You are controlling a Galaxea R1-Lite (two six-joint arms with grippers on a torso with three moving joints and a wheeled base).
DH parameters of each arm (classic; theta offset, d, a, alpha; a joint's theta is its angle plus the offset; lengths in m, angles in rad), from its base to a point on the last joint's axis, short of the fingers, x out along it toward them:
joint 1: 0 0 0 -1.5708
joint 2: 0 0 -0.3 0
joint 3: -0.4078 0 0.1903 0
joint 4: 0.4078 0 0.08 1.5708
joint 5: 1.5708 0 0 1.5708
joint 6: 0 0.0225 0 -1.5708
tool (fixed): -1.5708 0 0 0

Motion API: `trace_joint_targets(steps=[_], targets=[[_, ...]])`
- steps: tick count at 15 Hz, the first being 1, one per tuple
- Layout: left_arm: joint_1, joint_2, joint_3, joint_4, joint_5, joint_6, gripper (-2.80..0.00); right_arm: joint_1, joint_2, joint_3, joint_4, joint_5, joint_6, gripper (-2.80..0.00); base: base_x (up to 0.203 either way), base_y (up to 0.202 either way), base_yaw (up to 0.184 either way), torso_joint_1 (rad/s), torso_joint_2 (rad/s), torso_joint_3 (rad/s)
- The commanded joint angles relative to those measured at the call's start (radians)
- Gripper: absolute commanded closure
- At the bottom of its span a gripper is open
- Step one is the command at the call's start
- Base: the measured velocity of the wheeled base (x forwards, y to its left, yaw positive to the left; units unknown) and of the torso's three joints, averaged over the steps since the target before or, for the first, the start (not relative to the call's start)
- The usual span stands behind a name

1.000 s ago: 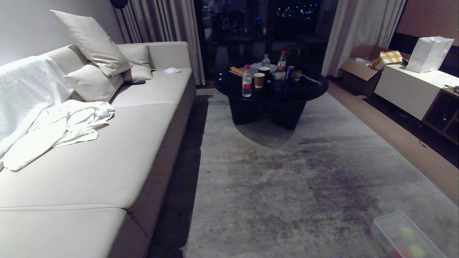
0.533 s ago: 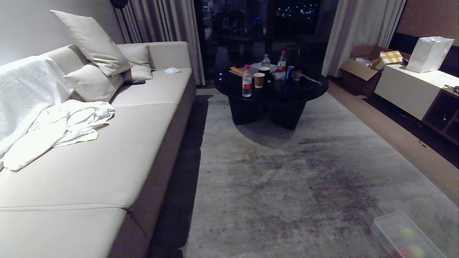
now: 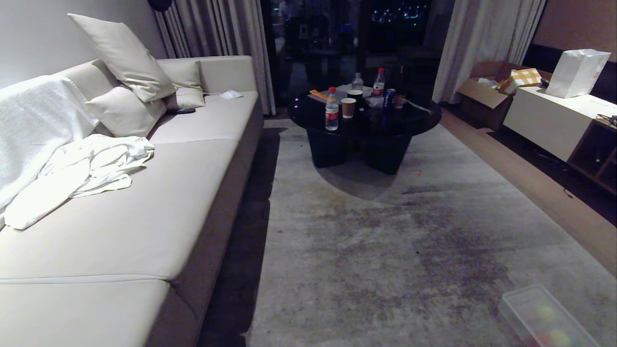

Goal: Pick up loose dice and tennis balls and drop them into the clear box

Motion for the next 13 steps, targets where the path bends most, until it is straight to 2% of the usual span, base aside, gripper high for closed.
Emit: trace_joint_targets(steps=[1,13], targets=[[-0.001,0.002,0.002,0.000,0.001,0.000,0.00,0.001,0.002,0.000,0.001,0.001,0.001,0.00,0.000,0.000,0.000,0.000,0.00,0.000],[0.001,0.002,0.002,0.000,0.001,0.000,0.00,0.000,0.002,0.000,0.001,-0.005,0.003,0.00,0.000,0.000,0.000,0.000,0.00,0.000]])
